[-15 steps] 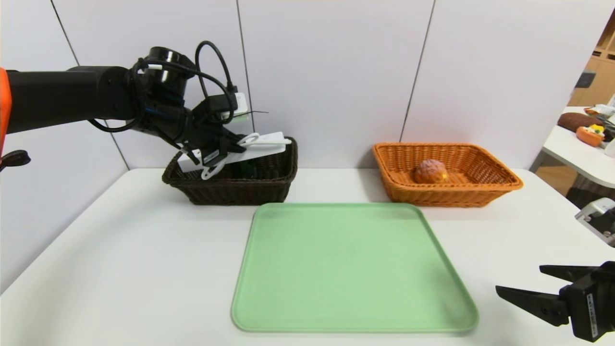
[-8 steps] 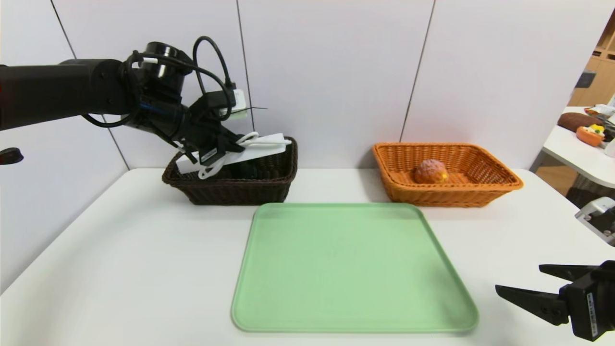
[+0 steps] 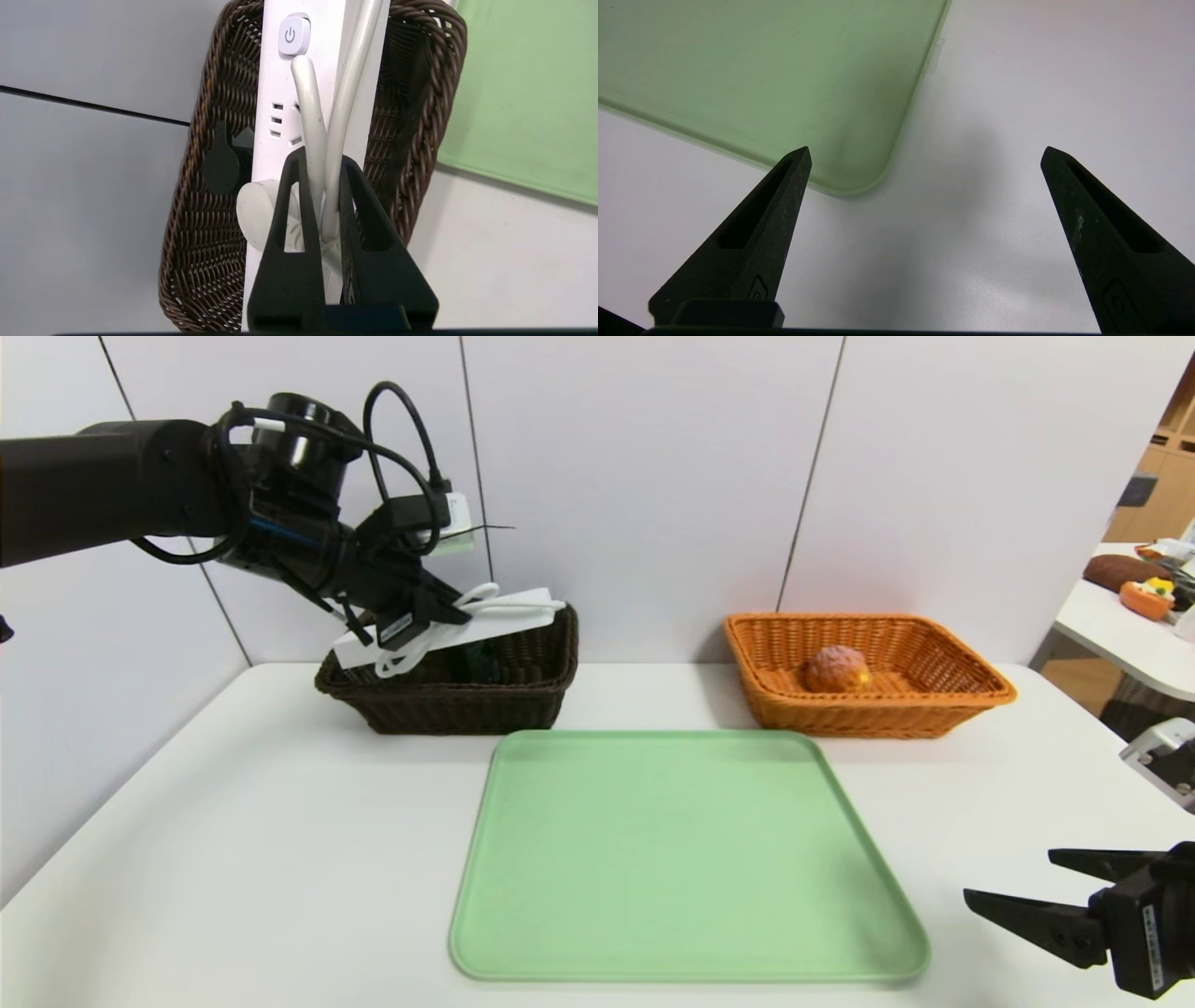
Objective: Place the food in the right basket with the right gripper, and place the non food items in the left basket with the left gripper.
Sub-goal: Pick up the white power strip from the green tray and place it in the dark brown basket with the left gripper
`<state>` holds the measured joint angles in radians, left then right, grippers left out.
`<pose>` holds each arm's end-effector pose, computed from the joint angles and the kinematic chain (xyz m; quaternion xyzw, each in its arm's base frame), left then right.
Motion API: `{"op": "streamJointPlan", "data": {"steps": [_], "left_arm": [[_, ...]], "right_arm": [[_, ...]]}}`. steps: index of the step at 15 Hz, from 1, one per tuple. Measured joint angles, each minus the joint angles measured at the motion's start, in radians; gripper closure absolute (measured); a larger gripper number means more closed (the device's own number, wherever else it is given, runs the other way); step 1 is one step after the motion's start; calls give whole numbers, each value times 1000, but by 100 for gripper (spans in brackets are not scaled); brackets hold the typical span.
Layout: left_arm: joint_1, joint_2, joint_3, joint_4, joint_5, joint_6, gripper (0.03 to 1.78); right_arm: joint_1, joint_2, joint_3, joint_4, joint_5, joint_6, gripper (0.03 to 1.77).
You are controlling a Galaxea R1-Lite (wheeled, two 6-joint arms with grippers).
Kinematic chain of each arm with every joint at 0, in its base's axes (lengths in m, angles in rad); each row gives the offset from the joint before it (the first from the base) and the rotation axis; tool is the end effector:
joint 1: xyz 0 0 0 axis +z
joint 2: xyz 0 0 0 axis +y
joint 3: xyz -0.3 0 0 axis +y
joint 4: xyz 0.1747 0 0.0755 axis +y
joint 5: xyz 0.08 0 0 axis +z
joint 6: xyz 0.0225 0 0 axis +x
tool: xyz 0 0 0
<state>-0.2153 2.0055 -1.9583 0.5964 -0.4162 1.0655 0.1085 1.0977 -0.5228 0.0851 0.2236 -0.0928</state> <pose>0.3740 -0.0911 0.2789 0.4307 0.1214 -0.4136 0.7929 0.1302 0.0192 0.1729 -0.0247 0.3159 0.1712 0.9329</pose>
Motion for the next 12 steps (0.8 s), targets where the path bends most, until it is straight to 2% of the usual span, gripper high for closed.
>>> {"op": "streamJointPlan", "data": {"steps": [4, 12], "left_arm": [[-3, -7, -1, 33, 0, 2, 164], [-4, 38, -5, 21, 0, 0, 164]], "right_arm": [[0, -2, 2, 0, 1, 0, 10], [0, -2, 1, 0, -2, 0, 10]]}}
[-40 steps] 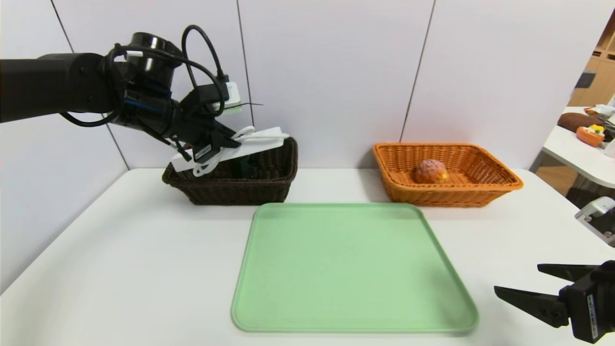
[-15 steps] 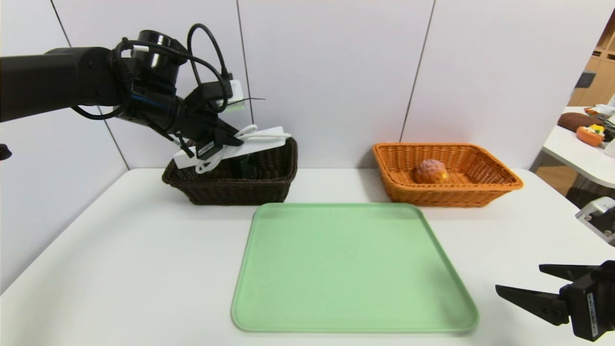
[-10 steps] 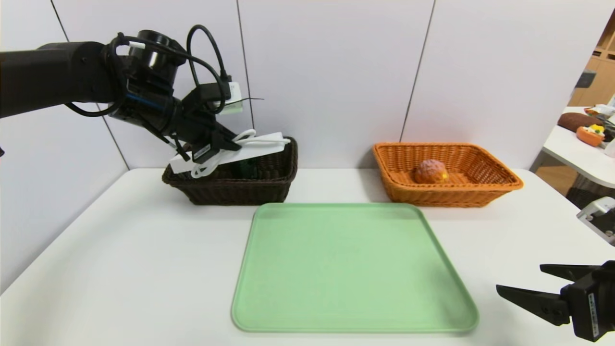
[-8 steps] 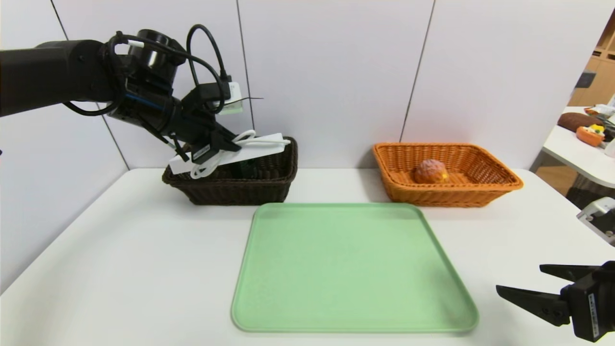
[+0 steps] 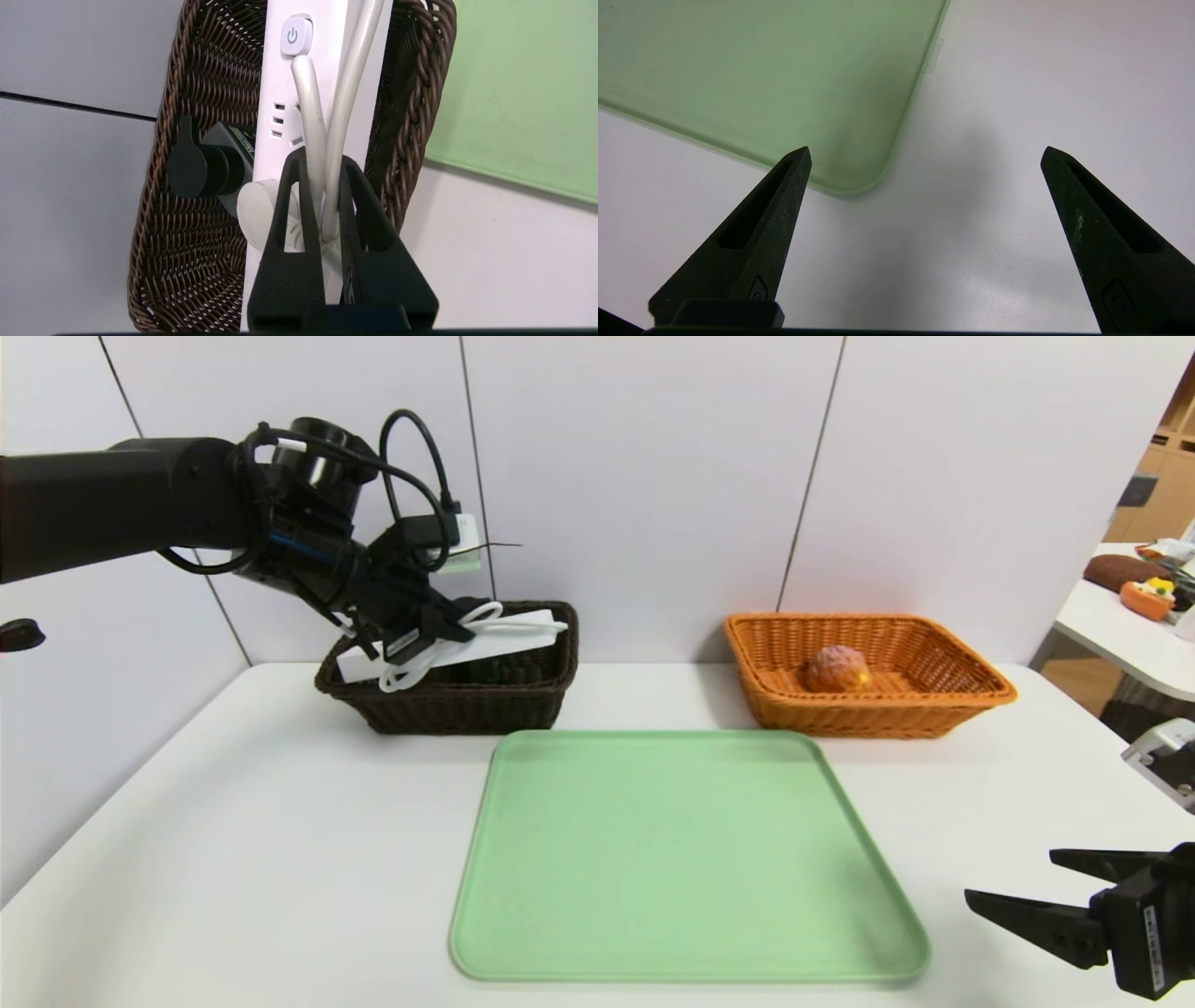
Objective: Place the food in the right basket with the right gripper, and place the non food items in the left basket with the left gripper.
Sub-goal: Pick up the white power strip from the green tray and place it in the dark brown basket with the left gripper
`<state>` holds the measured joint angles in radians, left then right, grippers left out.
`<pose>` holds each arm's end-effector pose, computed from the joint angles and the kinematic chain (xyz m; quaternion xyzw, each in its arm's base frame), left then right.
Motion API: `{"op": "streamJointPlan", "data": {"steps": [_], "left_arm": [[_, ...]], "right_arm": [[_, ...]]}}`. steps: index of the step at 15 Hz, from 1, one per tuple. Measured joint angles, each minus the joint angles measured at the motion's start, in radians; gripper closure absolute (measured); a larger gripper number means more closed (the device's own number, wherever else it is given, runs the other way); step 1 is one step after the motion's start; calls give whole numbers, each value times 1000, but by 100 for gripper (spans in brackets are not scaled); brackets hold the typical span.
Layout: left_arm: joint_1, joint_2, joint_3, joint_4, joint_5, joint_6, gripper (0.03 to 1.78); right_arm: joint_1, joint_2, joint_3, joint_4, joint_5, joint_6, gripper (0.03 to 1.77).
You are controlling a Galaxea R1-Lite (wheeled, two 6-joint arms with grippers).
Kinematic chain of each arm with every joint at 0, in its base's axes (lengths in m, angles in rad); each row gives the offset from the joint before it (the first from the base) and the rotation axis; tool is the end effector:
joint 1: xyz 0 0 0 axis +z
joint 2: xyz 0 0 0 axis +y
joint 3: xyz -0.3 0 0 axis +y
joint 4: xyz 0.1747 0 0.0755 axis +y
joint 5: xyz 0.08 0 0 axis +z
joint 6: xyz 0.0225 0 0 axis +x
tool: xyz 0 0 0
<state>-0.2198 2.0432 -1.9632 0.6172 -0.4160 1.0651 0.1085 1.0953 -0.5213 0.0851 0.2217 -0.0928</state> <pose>0.3823 -0.0947 0.2639 0.4245 0.1437 -0.4257 0.7861 0.1297 0.0191 0.1728 -0.0250 0.3155 0.1703 0.9332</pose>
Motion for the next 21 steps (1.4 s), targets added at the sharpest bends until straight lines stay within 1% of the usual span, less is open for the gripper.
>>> {"op": "streamJointPlan", "data": {"steps": [5, 11, 12, 14, 17, 21], "left_arm": [[-1, 27, -11, -44, 3, -32, 164], [-2, 37, -11, -49, 2, -34, 164], [-2, 37, -11, -48, 2, -34, 155], [-3, 36, -11, -48, 3, -38, 123], [-4, 35, -11, -49, 3, -39, 87], [-4, 13, -11, -63, 3, -73, 56]], "right_arm": [[0, 0, 0, 0, 0, 0, 10], [0, 0, 0, 0, 3, 1, 10], [0, 0, 0, 0, 4, 0, 10], [0, 0, 0, 0, 3, 0, 10], [0, 0, 0, 0, 3, 0, 10], [0, -2, 1, 0, 3, 0, 10]]}}
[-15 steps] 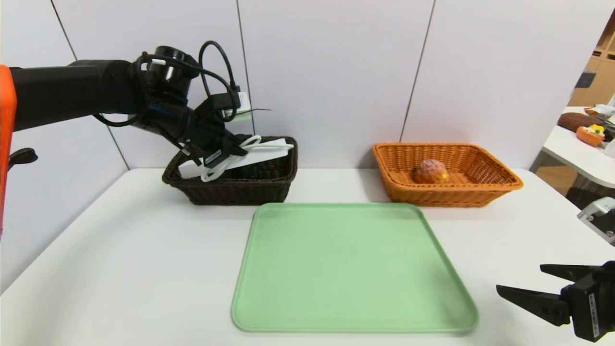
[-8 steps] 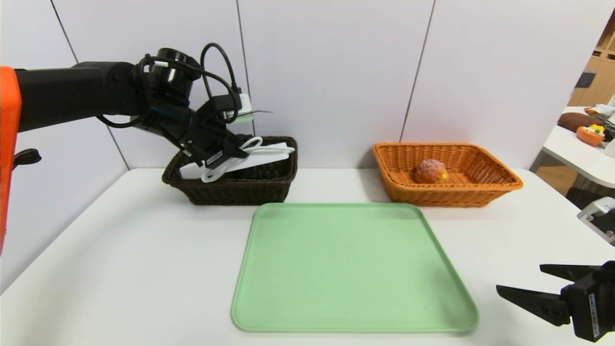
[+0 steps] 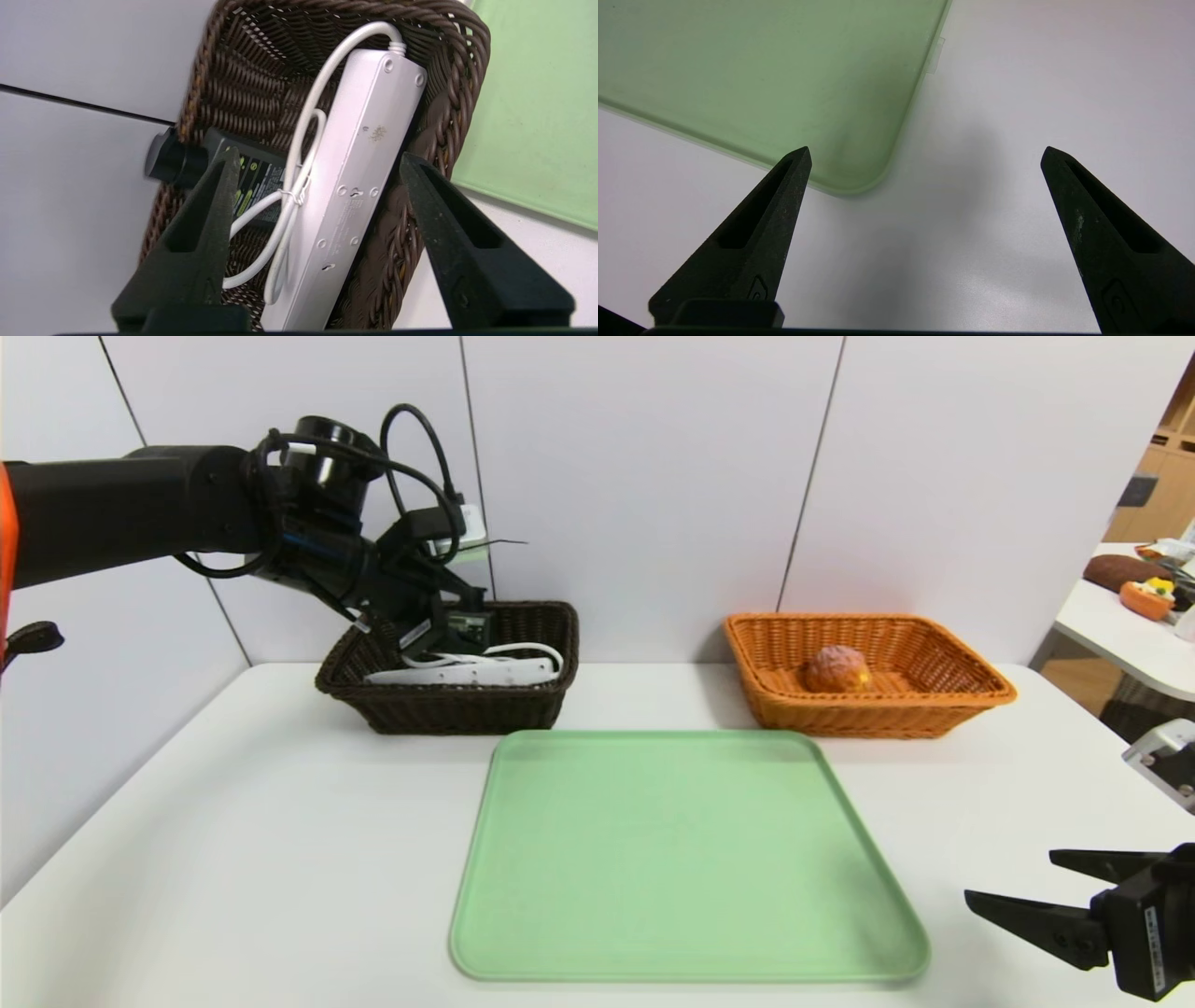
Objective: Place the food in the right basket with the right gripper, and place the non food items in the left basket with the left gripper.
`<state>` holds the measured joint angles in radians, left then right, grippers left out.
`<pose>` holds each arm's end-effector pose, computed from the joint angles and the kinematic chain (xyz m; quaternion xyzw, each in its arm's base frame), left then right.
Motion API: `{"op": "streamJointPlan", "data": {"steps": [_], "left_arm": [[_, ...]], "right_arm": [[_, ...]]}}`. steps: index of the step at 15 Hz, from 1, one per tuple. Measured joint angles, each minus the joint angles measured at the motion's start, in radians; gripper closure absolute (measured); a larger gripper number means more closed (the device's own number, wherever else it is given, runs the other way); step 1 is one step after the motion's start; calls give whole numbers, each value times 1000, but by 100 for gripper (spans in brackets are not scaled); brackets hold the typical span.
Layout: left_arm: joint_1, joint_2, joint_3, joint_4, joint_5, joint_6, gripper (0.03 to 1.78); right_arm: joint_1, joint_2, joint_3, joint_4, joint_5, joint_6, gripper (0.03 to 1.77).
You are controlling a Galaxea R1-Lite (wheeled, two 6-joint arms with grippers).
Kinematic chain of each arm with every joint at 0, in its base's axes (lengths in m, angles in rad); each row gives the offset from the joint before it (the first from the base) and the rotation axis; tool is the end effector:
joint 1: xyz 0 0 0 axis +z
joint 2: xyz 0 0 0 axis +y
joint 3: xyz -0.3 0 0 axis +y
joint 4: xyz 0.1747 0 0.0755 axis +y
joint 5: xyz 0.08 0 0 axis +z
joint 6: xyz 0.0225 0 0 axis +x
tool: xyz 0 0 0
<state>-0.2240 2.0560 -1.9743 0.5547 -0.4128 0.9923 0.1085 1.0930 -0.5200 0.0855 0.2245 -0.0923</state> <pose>0.3891 -0.0979 0.2666 0.4035 0.1324 -0.4098 0.8073 0.1291 0.0191 0.1728 -0.0243 0.3152 0.1716 0.9331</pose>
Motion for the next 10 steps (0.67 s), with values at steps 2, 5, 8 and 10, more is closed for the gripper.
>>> {"op": "streamJointPlan", "data": {"steps": [2, 5, 8, 10], "left_arm": [[0, -26, 0, -13, 0, -34, 46], [-3, -84, 0, -18, 4, -175, 35], [-4, -171, 5, -9, 33, -426, 27], [-3, -238, 10, 34, 108, -618, 23]], "right_arm": [[0, -3, 3, 0, 1, 0, 10], [0, -7, 4, 0, 0, 0, 10], [2, -19, 4, 0, 1, 0, 10], [8, -32, 2, 0, 2, 0, 10]]}}
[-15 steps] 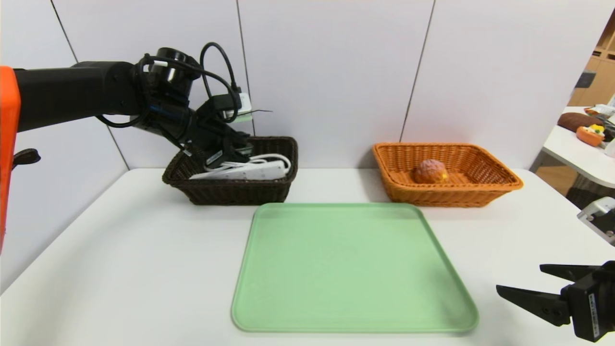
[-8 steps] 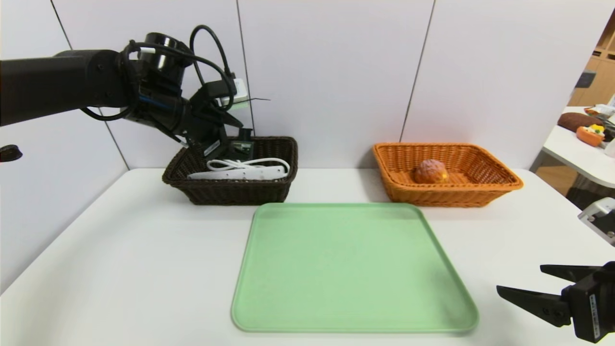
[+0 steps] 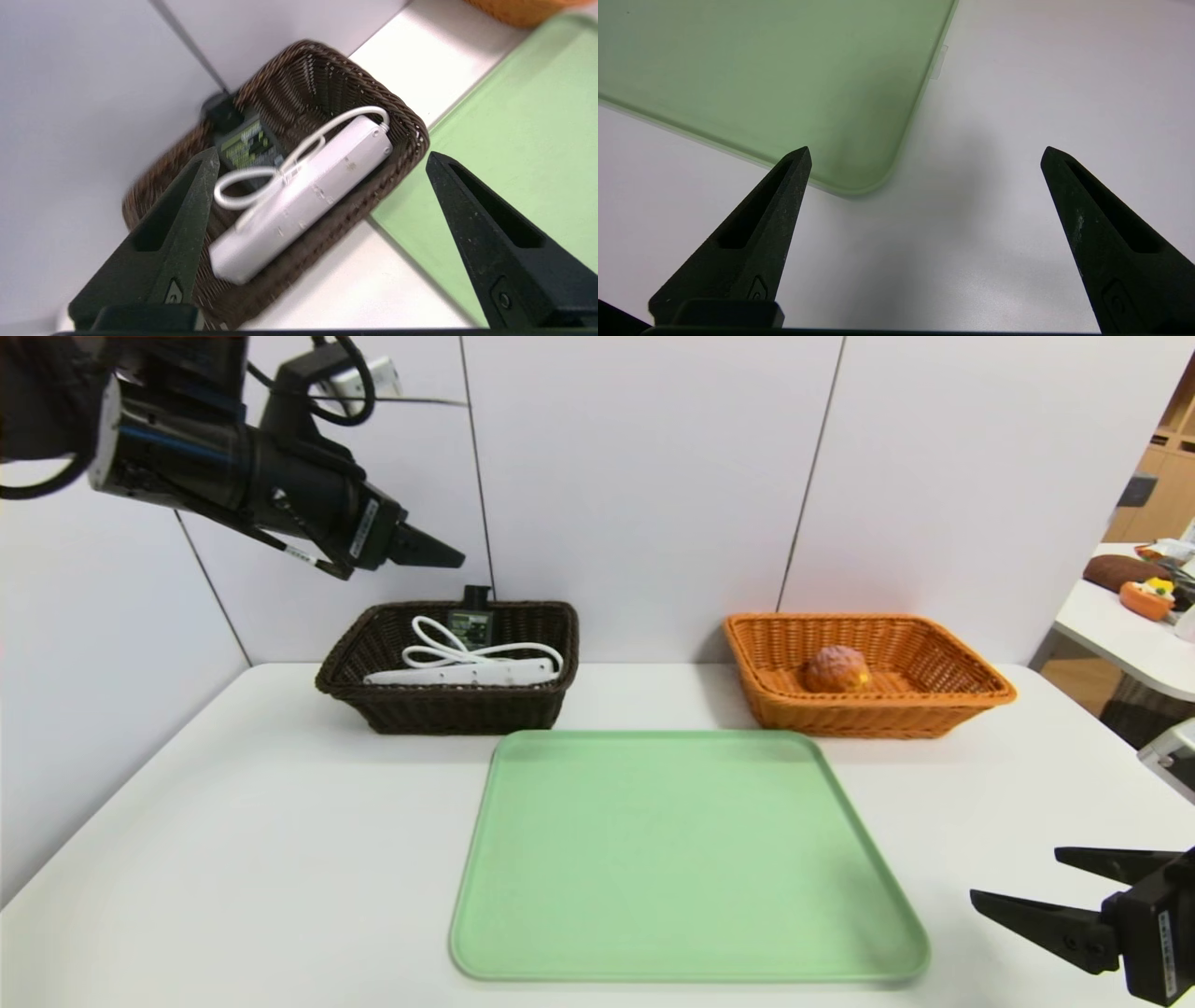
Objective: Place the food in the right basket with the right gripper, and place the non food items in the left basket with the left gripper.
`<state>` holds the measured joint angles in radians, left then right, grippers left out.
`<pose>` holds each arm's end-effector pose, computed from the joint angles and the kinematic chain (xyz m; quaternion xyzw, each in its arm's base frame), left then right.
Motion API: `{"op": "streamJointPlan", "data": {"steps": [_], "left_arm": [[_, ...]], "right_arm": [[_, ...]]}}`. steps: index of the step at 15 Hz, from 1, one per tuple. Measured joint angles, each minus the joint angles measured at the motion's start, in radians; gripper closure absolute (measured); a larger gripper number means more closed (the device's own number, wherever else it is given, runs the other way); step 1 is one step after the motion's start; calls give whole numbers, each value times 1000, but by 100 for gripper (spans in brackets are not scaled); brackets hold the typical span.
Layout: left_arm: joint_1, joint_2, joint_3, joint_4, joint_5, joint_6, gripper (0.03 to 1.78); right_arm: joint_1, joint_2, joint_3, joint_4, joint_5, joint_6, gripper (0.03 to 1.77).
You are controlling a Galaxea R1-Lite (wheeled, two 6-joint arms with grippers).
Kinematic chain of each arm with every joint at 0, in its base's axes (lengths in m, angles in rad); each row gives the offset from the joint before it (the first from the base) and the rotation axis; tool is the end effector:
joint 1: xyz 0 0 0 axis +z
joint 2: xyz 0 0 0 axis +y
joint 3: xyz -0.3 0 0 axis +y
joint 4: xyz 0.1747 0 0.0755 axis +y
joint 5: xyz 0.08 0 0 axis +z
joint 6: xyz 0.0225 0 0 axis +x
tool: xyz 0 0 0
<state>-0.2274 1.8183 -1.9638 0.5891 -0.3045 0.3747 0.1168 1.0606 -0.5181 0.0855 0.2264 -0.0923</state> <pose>0.3171 -0.0803 0.3473 0.1670 0.1682 -0.2928 0.9263 0.1231 0.0195 0.1764 -0.0263 0.3006 0.1765 0.9369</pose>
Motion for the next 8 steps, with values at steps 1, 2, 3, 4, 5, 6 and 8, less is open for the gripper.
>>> {"op": "streamJointPlan", "data": {"steps": [1, 2, 3, 4, 5, 6, 8], "left_arm": [[1, -36, 6, 50, 63, -98, 22], [1, -71, 20, 93, 119, -179, 20], [1, -111, 52, 129, 161, -247, 19], [1, -157, 102, 149, 185, -296, 18], [0, -213, 175, 159, 197, -329, 17], [0, -272, 254, 161, 211, -347, 17], [1, -406, 421, 165, 253, -376, 15]], "right_arm": [[3, -10, -1, 0, 1, 0, 10], [5, -20, -1, 0, 2, 0, 10], [7, -32, -3, 0, 8, 0, 10], [8, -48, -3, 1, 16, 0, 10], [9, -66, -3, 5, 20, -1, 10], [11, -86, -5, 10, 22, -1, 10], [15, -129, -14, 22, 20, -5, 10]]}}
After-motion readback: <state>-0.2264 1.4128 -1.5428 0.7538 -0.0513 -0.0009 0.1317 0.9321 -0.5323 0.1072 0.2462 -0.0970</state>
